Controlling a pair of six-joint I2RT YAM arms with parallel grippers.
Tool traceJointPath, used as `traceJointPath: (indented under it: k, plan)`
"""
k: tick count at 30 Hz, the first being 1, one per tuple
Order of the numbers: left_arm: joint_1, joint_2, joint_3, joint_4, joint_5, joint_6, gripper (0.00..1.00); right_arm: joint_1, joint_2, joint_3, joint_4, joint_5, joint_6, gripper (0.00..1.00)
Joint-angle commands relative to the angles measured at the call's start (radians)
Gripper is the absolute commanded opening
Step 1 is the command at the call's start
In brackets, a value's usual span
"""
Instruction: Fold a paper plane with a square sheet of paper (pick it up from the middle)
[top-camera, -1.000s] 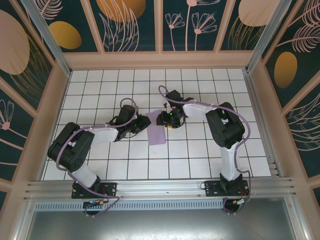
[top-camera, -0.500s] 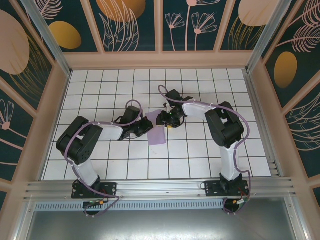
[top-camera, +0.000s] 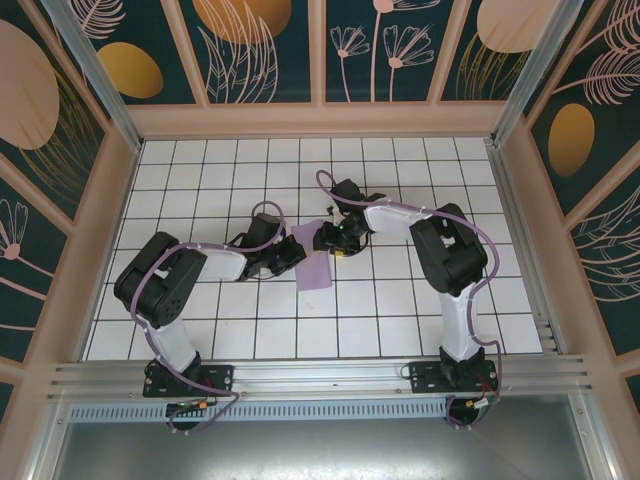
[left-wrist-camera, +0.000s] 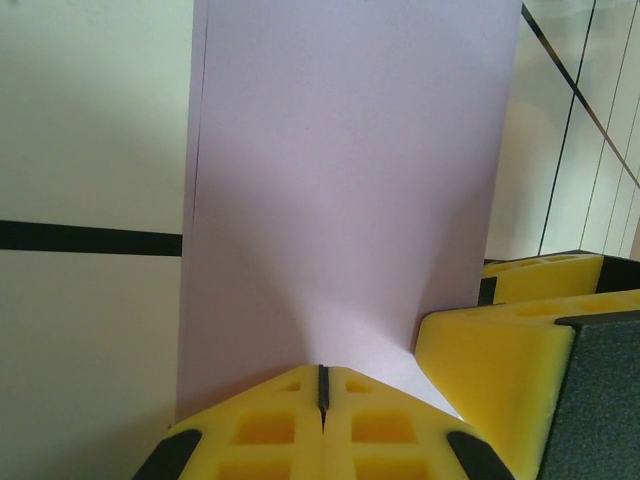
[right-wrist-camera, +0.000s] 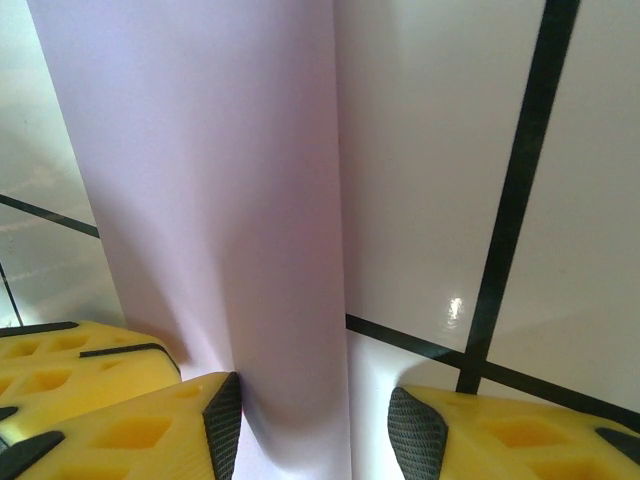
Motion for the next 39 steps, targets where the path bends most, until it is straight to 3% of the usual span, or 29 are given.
traceJointPath:
  k: [1,19,27,33,35,39]
  plan:
    - [-0.005,0.019,0.010,-0.013,0.010,0.017,0.06,0.010,0.409,-0.134,0.099,0.354,-0.077,0.53]
    - [-0.006,0.038,-0.018,-0.058,-0.002,0.017,0.03,0.015,0.377,-0.130,0.093,0.351,-0.088,0.52]
    - [-0.005,0.064,-0.043,-0.141,-0.039,0.026,0.00,0.007,0.024,-0.172,0.112,0.234,-0.085,0.57]
    - [-0.007,0.076,-0.049,-0.153,-0.049,0.028,0.00,0.009,-0.226,-0.189,0.145,0.241,-0.060,0.58]
    - [-0.005,0.078,-0.049,-0.156,-0.051,0.031,0.00,0.010,-0.270,-0.198,0.158,0.231,-0.044,0.55]
    - [-0.005,0.085,-0.048,-0.157,-0.053,0.031,0.00,0.027,-0.322,-0.222,0.235,0.140,-0.001,0.35]
